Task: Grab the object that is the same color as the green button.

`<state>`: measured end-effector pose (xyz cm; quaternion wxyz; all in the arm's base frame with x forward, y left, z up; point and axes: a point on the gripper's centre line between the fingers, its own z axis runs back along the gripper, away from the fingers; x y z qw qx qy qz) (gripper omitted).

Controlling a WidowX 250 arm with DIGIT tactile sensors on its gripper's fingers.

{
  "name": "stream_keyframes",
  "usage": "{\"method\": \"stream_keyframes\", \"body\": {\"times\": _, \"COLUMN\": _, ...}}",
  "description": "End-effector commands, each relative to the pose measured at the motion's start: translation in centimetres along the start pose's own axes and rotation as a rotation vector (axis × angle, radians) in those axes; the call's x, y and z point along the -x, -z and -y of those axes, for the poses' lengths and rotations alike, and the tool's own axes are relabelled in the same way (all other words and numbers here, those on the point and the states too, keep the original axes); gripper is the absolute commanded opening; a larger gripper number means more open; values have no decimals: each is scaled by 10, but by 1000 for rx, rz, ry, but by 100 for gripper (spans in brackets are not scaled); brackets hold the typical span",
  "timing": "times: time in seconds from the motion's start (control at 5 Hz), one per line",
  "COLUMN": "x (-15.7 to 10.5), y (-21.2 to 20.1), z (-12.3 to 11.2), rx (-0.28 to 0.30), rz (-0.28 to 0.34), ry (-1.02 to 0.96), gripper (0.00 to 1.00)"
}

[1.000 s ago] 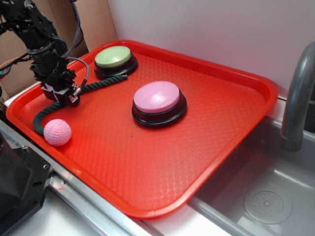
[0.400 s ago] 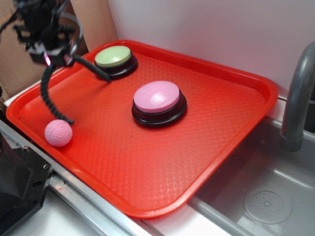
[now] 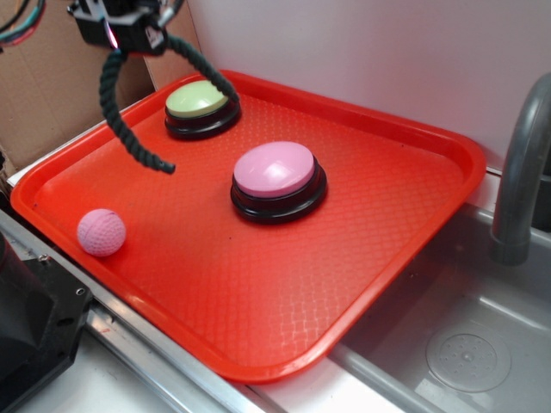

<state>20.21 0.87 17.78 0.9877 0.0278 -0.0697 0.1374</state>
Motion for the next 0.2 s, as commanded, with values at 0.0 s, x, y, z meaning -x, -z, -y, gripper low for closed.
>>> {"method": "stream_keyframes", "body": {"times": 0.0, "x": 10, "y": -15, "z": 11, "rx": 13, "rz": 1, "ry": 44, "gripper": 0}}
